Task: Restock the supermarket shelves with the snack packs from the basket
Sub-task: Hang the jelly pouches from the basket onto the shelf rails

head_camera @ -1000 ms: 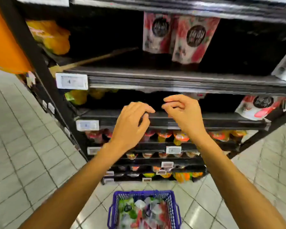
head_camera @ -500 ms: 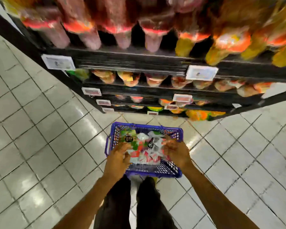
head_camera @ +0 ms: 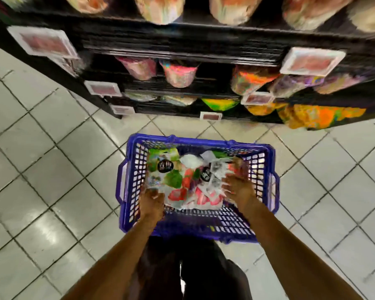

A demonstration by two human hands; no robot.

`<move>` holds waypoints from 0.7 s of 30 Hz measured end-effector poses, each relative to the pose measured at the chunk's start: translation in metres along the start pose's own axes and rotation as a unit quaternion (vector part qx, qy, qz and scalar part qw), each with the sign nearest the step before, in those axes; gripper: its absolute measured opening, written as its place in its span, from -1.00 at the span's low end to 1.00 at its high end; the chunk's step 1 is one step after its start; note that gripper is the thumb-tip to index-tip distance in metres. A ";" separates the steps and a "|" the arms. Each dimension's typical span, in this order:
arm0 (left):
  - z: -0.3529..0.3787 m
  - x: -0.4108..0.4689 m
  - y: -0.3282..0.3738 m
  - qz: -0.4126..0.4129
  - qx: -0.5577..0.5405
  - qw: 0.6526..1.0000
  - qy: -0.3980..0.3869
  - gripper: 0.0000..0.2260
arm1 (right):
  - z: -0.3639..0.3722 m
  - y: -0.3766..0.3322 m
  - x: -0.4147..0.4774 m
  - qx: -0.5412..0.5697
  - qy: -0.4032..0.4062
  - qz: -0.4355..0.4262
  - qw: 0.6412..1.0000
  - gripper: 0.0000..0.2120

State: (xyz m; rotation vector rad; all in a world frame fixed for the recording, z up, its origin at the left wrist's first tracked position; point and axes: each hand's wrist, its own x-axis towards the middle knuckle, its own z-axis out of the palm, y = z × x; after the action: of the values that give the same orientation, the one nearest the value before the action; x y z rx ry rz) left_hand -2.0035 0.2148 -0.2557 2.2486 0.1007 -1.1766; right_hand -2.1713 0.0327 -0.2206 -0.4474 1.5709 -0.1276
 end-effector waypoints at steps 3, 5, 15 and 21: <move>0.018 0.040 -0.005 -0.064 0.040 0.997 0.014 -0.60 | 0.013 0.002 0.053 0.053 -0.019 0.028 0.998 -0.69; 0.029 0.060 -0.004 -0.084 0.142 0.985 0.059 -0.36 | 0.024 0.002 0.088 0.065 -0.006 0.024 0.998 -0.74; 0.037 0.105 -0.015 -0.112 0.073 0.991 0.003 0.03 | 0.032 0.003 0.140 0.096 0.058 0.032 0.993 -0.78; 0.033 0.091 -0.005 -0.099 0.026 0.994 -0.028 -0.05 | -0.003 0.046 0.094 0.102 0.038 0.057 0.992 -0.85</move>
State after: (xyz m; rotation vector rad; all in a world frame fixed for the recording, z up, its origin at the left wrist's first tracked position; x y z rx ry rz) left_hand -1.9735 0.1830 -0.3424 2.2906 0.2789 -1.3581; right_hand -2.1824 0.0403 -0.3248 -0.1951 1.6350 -0.2172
